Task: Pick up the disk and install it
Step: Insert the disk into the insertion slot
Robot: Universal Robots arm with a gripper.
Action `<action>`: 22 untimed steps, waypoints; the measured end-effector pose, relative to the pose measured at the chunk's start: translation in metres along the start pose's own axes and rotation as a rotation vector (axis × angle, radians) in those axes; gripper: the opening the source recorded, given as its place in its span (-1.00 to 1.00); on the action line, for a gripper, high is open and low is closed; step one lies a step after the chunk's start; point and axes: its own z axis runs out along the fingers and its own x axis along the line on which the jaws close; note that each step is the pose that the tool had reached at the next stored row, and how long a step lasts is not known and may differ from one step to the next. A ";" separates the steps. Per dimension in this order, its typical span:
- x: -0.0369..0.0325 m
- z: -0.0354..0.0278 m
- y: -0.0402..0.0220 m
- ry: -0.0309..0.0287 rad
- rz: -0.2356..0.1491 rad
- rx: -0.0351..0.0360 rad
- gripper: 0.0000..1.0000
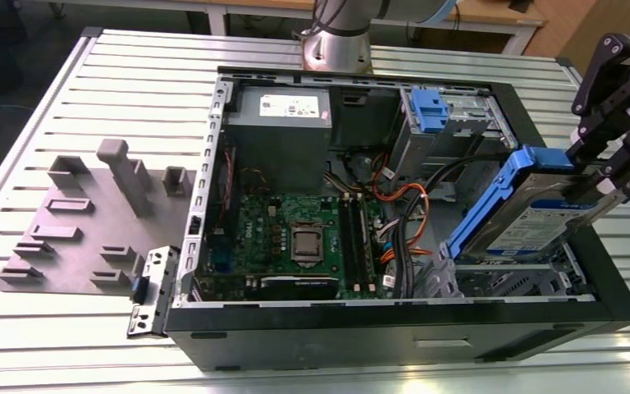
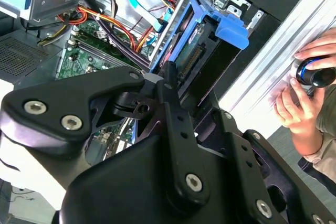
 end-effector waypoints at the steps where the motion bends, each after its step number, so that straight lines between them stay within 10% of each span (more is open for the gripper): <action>1: 0.0000 0.0000 0.0000 0.0000 0.000 0.0000 -0.31; 22: 0.0009 0.0267 -0.0013 -0.0001 0.000 0.0000 -0.31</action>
